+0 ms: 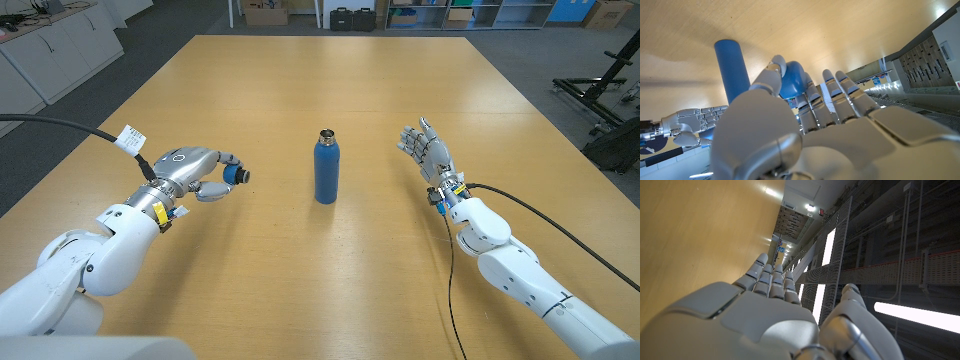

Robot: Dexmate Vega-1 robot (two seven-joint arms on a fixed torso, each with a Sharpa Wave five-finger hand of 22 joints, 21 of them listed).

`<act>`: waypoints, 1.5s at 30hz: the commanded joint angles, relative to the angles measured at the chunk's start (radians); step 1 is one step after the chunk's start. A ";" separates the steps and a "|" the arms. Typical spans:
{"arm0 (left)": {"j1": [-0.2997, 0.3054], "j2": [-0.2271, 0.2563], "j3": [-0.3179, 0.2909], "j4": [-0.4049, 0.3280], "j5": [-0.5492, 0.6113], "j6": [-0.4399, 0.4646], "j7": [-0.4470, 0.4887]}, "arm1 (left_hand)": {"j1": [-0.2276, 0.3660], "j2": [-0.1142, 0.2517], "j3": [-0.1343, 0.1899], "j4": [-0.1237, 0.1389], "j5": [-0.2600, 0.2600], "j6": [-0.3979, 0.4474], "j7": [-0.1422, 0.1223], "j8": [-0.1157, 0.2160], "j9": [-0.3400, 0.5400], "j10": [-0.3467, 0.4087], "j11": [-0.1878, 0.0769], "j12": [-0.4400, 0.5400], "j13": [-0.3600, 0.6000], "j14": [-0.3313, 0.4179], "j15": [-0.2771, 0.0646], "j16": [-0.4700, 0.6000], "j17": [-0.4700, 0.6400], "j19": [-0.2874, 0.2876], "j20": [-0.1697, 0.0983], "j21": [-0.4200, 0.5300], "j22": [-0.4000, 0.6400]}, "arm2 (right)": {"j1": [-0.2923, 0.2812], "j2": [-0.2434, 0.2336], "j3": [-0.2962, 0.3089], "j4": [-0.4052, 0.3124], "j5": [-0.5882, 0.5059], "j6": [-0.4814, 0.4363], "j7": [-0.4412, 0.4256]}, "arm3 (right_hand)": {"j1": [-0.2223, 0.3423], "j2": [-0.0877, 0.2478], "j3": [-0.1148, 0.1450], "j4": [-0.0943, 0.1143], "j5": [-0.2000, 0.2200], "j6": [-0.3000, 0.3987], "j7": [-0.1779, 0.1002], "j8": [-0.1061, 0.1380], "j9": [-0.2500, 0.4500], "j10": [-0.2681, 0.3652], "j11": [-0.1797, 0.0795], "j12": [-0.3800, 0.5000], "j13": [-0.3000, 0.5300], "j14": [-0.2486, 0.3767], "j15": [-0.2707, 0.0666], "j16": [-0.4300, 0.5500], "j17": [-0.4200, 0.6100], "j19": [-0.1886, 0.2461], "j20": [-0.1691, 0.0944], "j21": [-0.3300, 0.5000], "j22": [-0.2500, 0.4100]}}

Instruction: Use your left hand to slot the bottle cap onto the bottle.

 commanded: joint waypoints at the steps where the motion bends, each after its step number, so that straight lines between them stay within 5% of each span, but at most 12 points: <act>1: -0.059 -0.084 -0.114 0.030 -0.121 -0.122 -0.107 | 0.046 0.035 0.026 0.020 0.007 0.065 -0.034 0.007 0.005 0.058 -0.046 0.004 0.005 0.013 -0.173 -0.002 0.004 0.005 -0.017 -0.004 -0.001 | -0.012 -0.006 0.005 -0.012 0.001 0.000 -0.001 | 0.000 0.013 -0.002 -0.004 0.006 0.010 0.003 0.000 0.004 0.010 0.000 0.005 0.002 0.005 0.002 -0.004 0.003 0.010 0.002 -0.002 0.003; 14: -0.194 -0.109 -0.104 0.065 -0.122 -0.156 -0.119 | 0.058 0.040 0.031 0.018 0.007 0.092 -0.046 0.014 0.005 0.085 -0.045 0.004 0.006 0.035 -0.178 0.003 0.007 0.013 -0.030 -0.002 -0.001 | -0.025 -0.005 0.009 -0.019 -0.003 0.009 -0.006 | 0.000 0.014 -0.003 -0.005 0.006 0.010 0.002 0.000 0.004 0.010 0.000 0.005 0.002 0.006 0.001 -0.004 0.003 0.011 0.003 -0.005 0.003; 29: -0.350 -0.005 0.008 0.087 -0.044 -0.119 -0.201 | 0.067 0.033 0.027 0.015 0.006 0.102 -0.056 0.014 0.004 0.099 -0.044 0.001 0.006 0.045 -0.178 0.002 0.008 0.009 -0.048 -0.005 -0.001 | -0.022 -0.003 0.007 -0.028 -0.003 -0.001 -0.010 | 0.000 0.015 -0.004 -0.005 0.006 0.009 0.002 -0.001 0.004 0.009 -0.001 0.004 0.002 0.007 0.001 -0.004 0.003 0.013 0.002 -0.009 0.004; 45: -0.477 0.123 0.151 0.039 0.277 -0.085 -0.264 | 0.076 0.029 0.024 0.013 0.005 0.102 -0.058 0.012 0.004 0.103 -0.045 -0.002 0.006 0.047 -0.180 0.002 0.009 0.009 -0.057 -0.005 -0.001 | -0.032 0.000 0.010 -0.033 -0.005 0.005 -0.016 | 0.000 0.015 -0.005 -0.006 0.006 0.010 0.003 -0.001 0.004 0.012 0.000 0.005 0.002 0.006 0.002 -0.005 0.003 0.014 0.002 -0.012 0.004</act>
